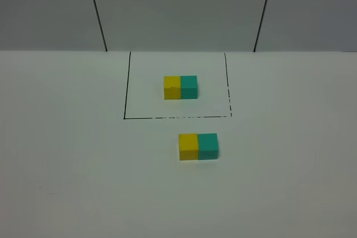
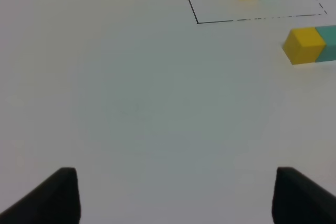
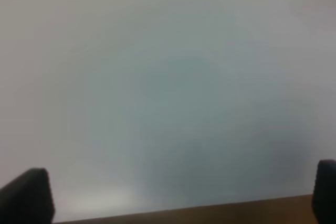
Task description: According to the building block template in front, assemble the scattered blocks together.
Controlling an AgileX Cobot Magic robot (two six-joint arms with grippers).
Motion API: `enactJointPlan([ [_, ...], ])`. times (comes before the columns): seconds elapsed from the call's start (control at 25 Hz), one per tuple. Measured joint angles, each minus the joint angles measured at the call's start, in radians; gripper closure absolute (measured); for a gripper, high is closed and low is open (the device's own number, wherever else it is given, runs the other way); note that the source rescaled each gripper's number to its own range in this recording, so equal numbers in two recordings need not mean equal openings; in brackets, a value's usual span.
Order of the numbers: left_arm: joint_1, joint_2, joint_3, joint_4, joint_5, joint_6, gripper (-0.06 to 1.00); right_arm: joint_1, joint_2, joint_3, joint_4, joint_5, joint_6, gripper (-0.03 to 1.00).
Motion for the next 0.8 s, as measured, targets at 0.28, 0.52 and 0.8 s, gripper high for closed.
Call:
enactJointPlan([
  [0.28, 0.000, 0.000, 0.000, 0.000, 0.000, 0.000, 0.29, 0.036, -0.148, 0.008, 0.013, -0.061, -0.011, -0.03],
  [0.52, 0.000, 0.000, 0.000, 0.000, 0.000, 0.000, 0.29, 0.110, -0.197, 0.009, 0.005, -0.058, -0.027, -0.03],
  [0.8, 0.000, 0.000, 0.000, 0.000, 0.000, 0.000, 0.29, 0.111, -0.275, 0.066, -0.042, -0.066, 0.001, -0.03],
])
